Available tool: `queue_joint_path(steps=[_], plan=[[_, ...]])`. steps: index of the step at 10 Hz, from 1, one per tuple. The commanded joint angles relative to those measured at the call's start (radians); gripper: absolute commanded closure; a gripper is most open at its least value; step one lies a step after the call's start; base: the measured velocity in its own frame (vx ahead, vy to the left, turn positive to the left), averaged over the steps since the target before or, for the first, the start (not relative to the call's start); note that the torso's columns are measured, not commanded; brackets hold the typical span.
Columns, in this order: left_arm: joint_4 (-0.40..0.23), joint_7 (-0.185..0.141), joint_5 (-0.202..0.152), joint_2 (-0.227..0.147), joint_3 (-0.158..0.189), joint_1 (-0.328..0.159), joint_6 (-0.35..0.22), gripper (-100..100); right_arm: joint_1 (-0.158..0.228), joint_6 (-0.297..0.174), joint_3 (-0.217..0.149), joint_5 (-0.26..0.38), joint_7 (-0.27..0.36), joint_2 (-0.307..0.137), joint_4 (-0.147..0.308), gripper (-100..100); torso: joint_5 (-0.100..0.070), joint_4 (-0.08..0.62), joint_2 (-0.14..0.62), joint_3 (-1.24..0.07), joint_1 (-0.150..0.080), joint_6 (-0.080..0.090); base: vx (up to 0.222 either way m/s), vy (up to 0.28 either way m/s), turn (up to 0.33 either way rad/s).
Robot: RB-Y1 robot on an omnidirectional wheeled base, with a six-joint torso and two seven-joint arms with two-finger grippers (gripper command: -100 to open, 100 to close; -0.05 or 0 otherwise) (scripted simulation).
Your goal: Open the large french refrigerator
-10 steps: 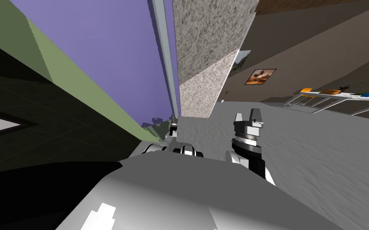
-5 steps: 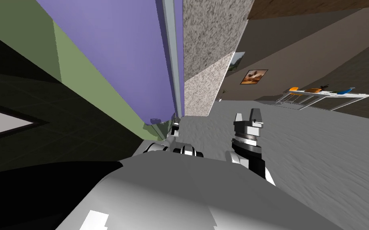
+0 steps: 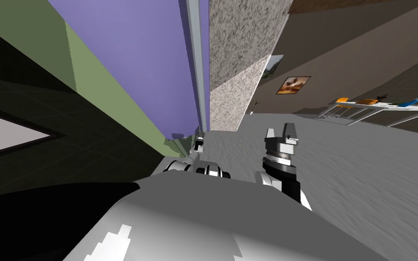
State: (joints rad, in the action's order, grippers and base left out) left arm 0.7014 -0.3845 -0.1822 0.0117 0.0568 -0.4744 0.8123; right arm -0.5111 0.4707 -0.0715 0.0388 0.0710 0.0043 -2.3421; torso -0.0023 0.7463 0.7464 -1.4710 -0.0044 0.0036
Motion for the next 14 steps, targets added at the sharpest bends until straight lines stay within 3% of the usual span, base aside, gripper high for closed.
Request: queue_joint_path(steps=[1,4,12,13,14], plan=[[-0.007,-0.002,-0.005,-0.008,0.006,-0.054,-0.028,-100,0.000,0.000,0.000,0.000,0.000,0.000,0.000,0,0.000,0.001,0.002,0.001,0.000,-0.001,-0.030,0.002,0.009],[0.000,0.002,-0.009,-0.009,0.011,-0.082,-0.060,-100,0.000,0.000,0.000,0.000,0.000,0.000,0.000,0,-0.002,0.006,0.005,0.003,0.000,-0.003,-0.031,0.000,0.018],[-0.006,0.002,-0.009,-0.009,0.011,-0.082,-0.060,-100,0.000,0.000,0.000,0.000,0.000,0.000,0.000,0,-0.001,0.006,0.006,0.004,0.000,-0.001,-0.003,0.002,0.003],[-0.011,0.004,-0.008,-0.007,0.010,-0.057,-0.068,-100,0.000,0.000,0.000,0.000,0.000,0.000,0.000,0,-0.001,0.006,0.007,0.005,-0.001,-0.002,0.006,0.003,-0.001],[-0.007,0.005,-0.008,-0.006,0.010,-0.051,-0.076,0,0.000,0.000,0.000,0.000,0.000,0.000,0.000,0,-0.001,0.003,0.005,0.003,0.000,-0.003,0.005,0.001,-0.002]])
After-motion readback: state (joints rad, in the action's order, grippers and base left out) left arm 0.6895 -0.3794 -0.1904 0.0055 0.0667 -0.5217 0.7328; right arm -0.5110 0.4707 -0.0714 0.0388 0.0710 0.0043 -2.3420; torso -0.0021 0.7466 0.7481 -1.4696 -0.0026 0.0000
